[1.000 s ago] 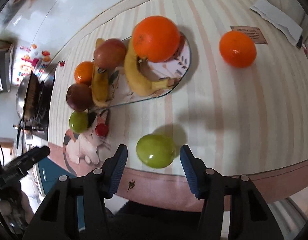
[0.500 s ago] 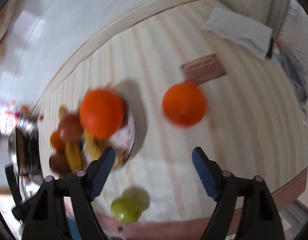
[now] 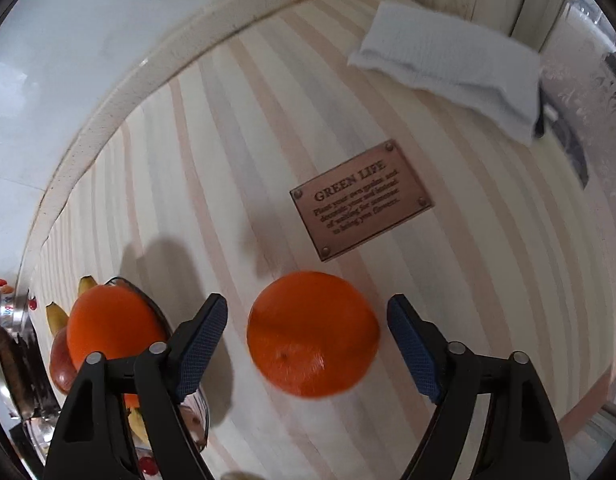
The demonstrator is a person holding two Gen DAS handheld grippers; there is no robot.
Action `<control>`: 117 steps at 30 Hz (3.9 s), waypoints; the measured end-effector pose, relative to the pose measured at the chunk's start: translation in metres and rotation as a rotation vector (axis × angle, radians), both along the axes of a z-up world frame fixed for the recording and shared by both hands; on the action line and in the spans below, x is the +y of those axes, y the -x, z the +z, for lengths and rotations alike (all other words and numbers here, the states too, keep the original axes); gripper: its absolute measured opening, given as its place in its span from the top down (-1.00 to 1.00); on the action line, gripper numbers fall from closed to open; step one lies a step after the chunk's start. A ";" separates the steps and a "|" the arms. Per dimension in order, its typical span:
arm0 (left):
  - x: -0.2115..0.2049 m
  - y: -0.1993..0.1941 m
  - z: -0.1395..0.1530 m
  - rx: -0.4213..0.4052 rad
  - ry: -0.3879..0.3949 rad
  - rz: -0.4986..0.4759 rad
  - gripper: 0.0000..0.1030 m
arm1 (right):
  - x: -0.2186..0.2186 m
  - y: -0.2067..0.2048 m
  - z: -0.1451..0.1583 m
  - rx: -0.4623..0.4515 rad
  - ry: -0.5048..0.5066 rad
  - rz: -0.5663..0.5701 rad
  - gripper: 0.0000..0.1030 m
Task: Organize fruits
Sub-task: 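Grasp the large green apple with the left gripper while the right gripper grasps the loose orange, then carry the green apple and orange over the floral plate, then release the green apple and orange onto the plate, opening both grippers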
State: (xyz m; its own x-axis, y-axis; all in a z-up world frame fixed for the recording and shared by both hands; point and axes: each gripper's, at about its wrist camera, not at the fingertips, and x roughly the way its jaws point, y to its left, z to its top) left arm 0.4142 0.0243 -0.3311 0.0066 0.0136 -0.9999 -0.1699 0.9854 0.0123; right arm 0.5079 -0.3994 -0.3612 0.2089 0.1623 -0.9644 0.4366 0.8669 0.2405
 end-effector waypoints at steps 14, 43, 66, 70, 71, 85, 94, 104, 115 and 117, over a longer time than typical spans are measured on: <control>-0.006 -0.002 -0.008 -0.049 0.004 -0.116 -0.33 | 0.045 0.040 -0.002 0.007 -0.035 0.177 -0.29; 0.008 0.011 -0.009 -0.055 0.066 -0.075 -0.07 | 0.125 0.111 -0.018 0.064 -0.078 0.421 -0.29; -0.028 0.002 0.098 -0.220 0.264 -0.104 -0.05 | 0.153 0.088 0.052 -0.141 -0.205 0.493 -0.29; -0.056 -0.027 0.100 -0.212 0.268 -0.152 -0.05 | 0.176 0.073 0.053 -0.172 -0.208 0.521 -0.28; -0.061 -0.035 0.097 -0.197 0.267 -0.165 -0.05 | 0.182 0.070 0.054 -0.178 -0.201 0.530 -0.28; -0.085 -0.070 0.057 -0.051 0.241 -0.178 -0.05 | 0.218 0.055 0.040 -0.200 -0.142 0.567 -0.28; -0.090 -0.072 0.049 -0.007 0.191 -0.178 -0.08 | 0.215 0.054 0.040 -0.209 -0.130 0.542 -0.30; -0.093 -0.069 0.077 -0.090 0.155 -0.194 -0.21 | 0.210 0.053 0.049 -0.237 -0.161 0.506 -0.44; -0.077 -0.041 0.097 -0.184 0.091 -0.152 -0.56 | 0.186 0.073 0.084 -0.230 -0.046 0.495 -0.89; -0.073 -0.034 0.098 -0.198 0.064 -0.147 -0.72 | 0.177 0.077 0.092 -0.240 0.003 0.488 -0.90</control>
State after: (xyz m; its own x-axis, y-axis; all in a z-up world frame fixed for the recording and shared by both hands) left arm 0.4484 -0.0488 -0.2331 0.1991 -0.0655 -0.9778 -0.0174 0.9974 -0.0704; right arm 0.4306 -0.2222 -0.2696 0.3241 0.2931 -0.8995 -0.0831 0.9559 0.2815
